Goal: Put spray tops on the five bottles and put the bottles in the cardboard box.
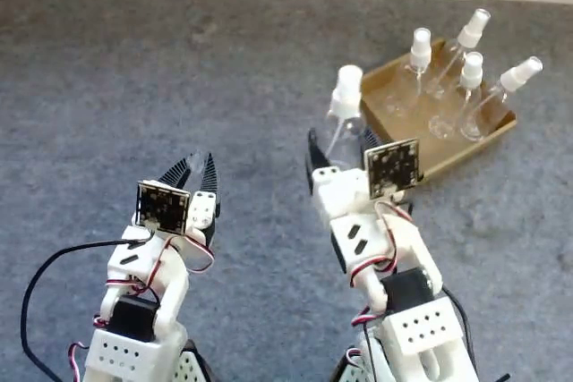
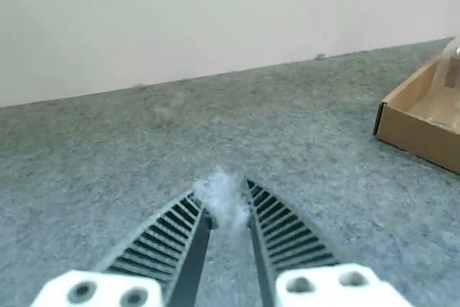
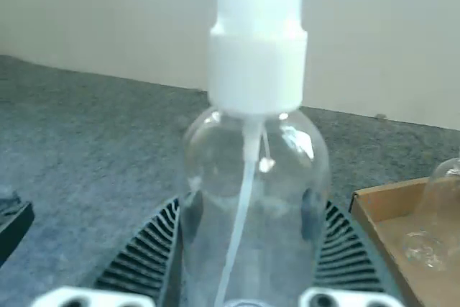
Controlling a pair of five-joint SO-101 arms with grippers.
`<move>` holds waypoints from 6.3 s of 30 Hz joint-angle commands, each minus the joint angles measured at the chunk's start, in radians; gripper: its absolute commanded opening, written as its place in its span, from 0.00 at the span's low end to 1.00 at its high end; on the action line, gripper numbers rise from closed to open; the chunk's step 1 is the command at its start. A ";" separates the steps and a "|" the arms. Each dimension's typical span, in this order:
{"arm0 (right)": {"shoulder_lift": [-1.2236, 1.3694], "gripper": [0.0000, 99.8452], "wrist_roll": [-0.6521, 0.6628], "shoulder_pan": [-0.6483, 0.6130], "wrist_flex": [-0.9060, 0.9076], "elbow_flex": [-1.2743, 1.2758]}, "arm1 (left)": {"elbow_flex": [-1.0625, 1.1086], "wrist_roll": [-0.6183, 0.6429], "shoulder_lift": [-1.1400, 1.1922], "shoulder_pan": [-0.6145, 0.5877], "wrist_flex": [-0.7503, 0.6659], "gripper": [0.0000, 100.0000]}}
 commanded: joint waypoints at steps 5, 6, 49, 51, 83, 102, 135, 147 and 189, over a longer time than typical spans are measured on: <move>-0.053 0.15 0.232 -0.246 0.142 -0.012 | 0.018 -0.002 -0.015 -0.012 -0.032 0.00; -0.053 0.15 0.247 -0.274 0.162 -0.012 | 0.018 -0.002 -0.015 -0.012 -0.032 0.00; -0.054 0.15 0.255 -0.467 0.295 0.120 | 0.018 -0.006 -0.015 0.223 -0.020 0.00; -0.054 0.15 0.255 -0.466 0.295 0.120 | 0.018 -0.006 -0.015 0.223 -0.020 0.00; -0.056 0.15 0.255 0.065 0.124 0.122 | 0.016 -0.005 -0.016 0.113 0.026 0.00; 0.050 0.15 0.250 0.423 -0.231 0.099 | 0.016 -0.005 -0.015 0.117 0.031 0.00; 1.029 0.15 0.060 0.582 -0.891 -0.183 | 0.016 -0.005 -0.015 0.119 0.032 0.00; 1.257 0.15 0.058 0.611 -0.898 -0.317 | 0.016 -0.005 -0.015 0.119 0.032 0.00; 1.225 0.29 0.068 0.593 -0.863 -0.294 | 0.016 -0.006 -0.015 0.119 0.032 0.00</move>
